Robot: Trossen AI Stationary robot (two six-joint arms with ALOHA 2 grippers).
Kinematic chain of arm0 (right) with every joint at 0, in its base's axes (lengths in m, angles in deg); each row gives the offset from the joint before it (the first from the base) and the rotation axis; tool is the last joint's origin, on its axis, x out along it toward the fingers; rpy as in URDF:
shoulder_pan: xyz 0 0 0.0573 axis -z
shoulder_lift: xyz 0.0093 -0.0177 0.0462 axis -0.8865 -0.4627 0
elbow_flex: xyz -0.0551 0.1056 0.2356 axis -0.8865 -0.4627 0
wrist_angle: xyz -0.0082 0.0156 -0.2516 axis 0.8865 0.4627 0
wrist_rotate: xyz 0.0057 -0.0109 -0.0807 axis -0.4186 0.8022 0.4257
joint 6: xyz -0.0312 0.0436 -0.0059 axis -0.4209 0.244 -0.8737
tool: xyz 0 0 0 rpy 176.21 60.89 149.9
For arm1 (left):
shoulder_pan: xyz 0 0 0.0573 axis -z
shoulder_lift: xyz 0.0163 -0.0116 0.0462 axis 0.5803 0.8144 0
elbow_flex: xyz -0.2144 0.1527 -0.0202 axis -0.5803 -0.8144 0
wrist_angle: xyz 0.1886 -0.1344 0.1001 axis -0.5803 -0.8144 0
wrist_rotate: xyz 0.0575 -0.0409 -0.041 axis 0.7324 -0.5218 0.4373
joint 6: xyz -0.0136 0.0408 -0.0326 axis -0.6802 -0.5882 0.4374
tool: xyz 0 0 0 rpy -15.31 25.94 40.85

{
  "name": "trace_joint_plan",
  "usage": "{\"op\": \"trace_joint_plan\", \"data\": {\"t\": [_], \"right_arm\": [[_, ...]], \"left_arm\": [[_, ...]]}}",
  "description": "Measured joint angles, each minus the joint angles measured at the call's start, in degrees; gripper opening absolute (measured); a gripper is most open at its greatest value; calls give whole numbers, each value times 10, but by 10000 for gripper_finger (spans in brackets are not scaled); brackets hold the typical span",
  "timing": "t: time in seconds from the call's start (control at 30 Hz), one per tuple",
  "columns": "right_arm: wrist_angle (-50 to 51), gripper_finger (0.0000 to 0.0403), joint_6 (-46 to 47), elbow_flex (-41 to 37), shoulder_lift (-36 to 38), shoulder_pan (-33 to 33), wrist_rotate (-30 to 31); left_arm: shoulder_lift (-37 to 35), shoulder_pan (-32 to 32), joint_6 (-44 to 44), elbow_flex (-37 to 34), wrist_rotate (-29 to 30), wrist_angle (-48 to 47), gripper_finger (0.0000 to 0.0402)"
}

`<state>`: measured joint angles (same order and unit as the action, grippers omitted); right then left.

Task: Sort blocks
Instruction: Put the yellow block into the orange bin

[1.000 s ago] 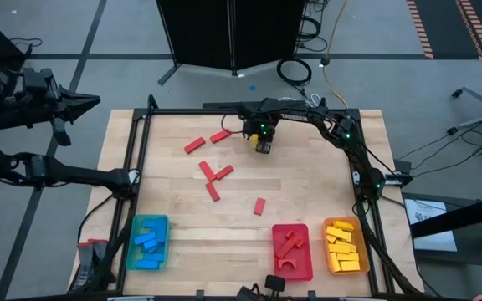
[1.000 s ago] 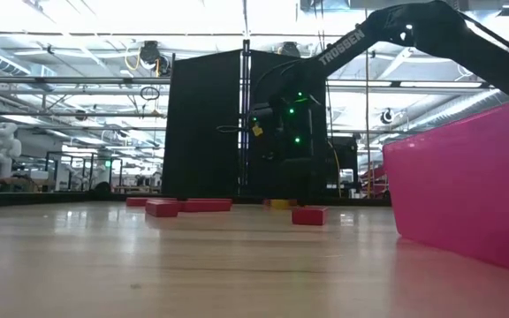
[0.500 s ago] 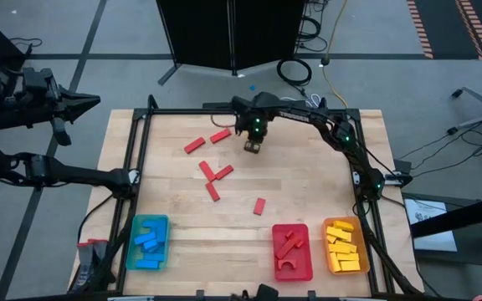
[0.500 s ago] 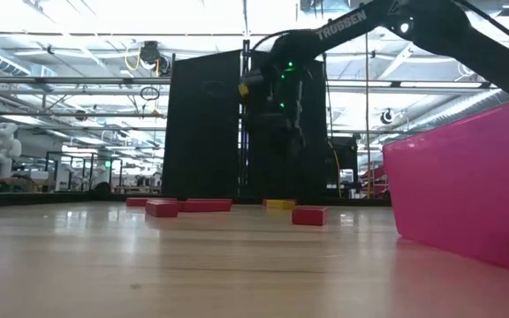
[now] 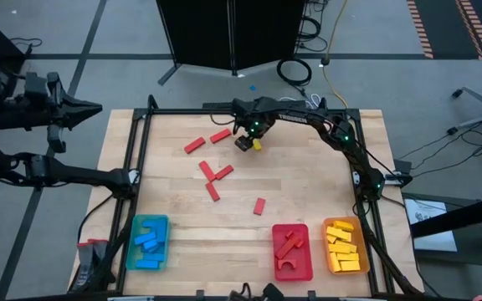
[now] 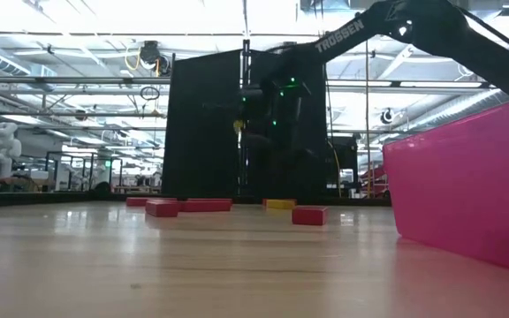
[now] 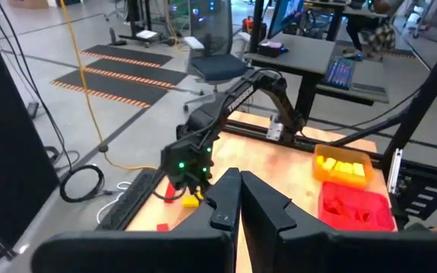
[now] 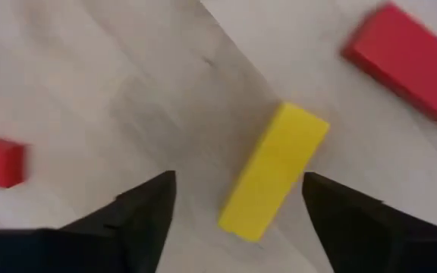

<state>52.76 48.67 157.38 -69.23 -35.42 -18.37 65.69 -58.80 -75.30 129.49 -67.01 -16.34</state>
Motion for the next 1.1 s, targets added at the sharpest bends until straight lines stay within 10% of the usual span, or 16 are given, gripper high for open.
{"op": "trace_joint_plan", "data": {"t": [0.33,0.57,0.87,1.1], "right_arm": [[-31,305,27,-72,1,5,43],[-40,78,17,-104,6,-1,9],[69,84,-61,-43,23,-30,21],[164,84,-34,-47,189,-75,89]], "left_arm": [[0,0,-3,0,1,0,16],[0,0,-3,0,7,0,16],[0,0,1,0,38,0,16],[0,0,1,0,38,0,16]]}}
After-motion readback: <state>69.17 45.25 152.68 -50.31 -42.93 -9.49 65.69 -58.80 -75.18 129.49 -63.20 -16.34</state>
